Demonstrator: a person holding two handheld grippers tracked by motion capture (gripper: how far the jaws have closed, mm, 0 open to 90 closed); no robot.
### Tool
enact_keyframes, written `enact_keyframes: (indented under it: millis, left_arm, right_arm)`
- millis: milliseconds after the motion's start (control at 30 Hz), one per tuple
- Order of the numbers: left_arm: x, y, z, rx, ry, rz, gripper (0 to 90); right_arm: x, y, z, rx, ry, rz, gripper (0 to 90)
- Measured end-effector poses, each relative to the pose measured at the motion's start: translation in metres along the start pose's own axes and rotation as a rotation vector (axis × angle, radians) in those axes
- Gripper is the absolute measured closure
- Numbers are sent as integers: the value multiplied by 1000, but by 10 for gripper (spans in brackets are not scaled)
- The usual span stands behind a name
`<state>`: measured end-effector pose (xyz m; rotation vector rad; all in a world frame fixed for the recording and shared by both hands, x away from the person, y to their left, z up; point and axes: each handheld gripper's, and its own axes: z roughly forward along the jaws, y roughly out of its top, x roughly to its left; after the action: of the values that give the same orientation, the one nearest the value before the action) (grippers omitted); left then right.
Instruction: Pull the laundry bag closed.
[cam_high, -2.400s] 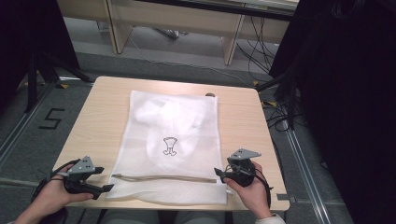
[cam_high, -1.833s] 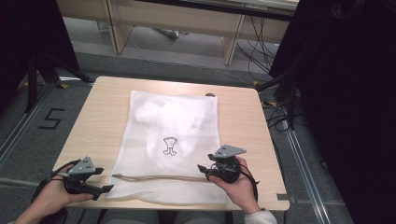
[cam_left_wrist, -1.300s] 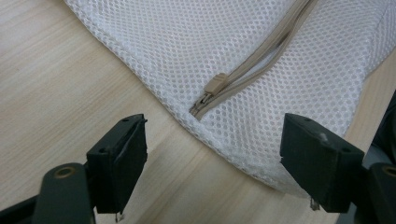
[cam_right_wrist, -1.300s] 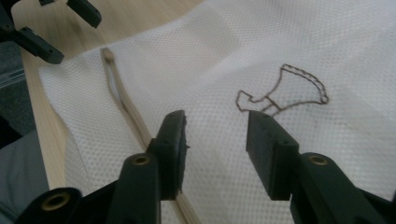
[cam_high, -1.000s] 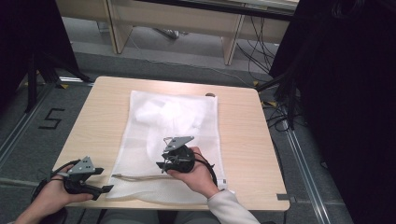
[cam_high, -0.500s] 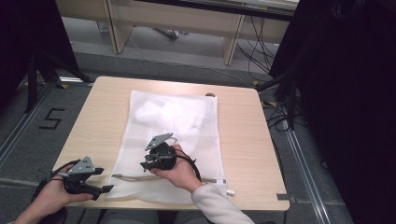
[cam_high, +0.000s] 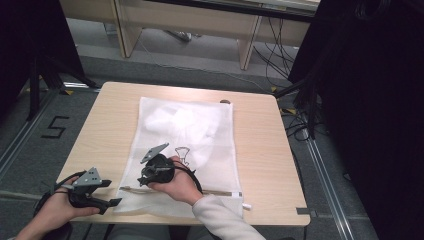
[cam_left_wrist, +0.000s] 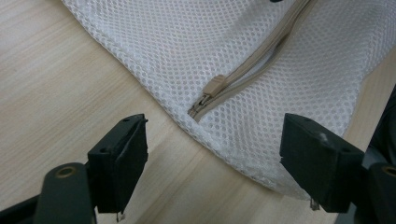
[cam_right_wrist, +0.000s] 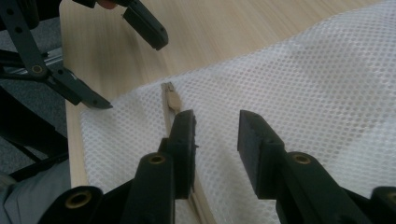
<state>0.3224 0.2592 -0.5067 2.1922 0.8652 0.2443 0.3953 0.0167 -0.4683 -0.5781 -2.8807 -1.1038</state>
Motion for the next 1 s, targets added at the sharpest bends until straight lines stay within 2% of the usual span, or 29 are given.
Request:
enact_keyframes:
  millis: [33,67,133,167,233,333,400,433,500,567,600,767,833,867,1000]
  left_arm:
    - [0,0,0,0,-1,0,228]
    - [0,0,0,1,-2,1,228]
    - [-1,0,0,-2,-10,-3,228]
    - [0,0,0,1,-3,0,228]
    - [0,0,0,1,-3,0,228]
    - [0,0,0,-1,-11,0,229]
    - [0,0,0,0,-11,5,228]
    - [0,0,0,0,-11,3,228]
    - [1,0,0,2,-11,27,228]
    - [0,0,0,3,-10,22,228]
    - [-1,0,1,-14,-11,8,228]
    - [-1,0,1,-10,-12,9,228]
    - [-1,0,1,-11,-13,9,228]
    - [-1,0,1,-11,-13,9,228]
    - [-1,0,1,-10,-13,8,228]
  right_arm:
    - [0,1,2,2,-4,4,682]
    - [0,2,4,-3,2,-15,684]
    - [0,3,7,-1,1,-11,688]
    - [2,5,9,9,5,12,689]
    - [2,6,13,9,10,-5,691]
    - [4,8,16,20,15,8,691]
    - [4,9,18,18,20,-6,690]
    - [6,9,19,22,17,10,690]
    - [6,9,21,27,13,8,690]
    - [7,9,23,29,18,15,691]
    - [7,10,24,30,24,12,690]
    - [8,10,28,40,16,25,690]
    - [6,11,30,34,19,-8,690]
    - [8,10,31,40,20,24,690]
    - [11,12,34,51,34,40,692]
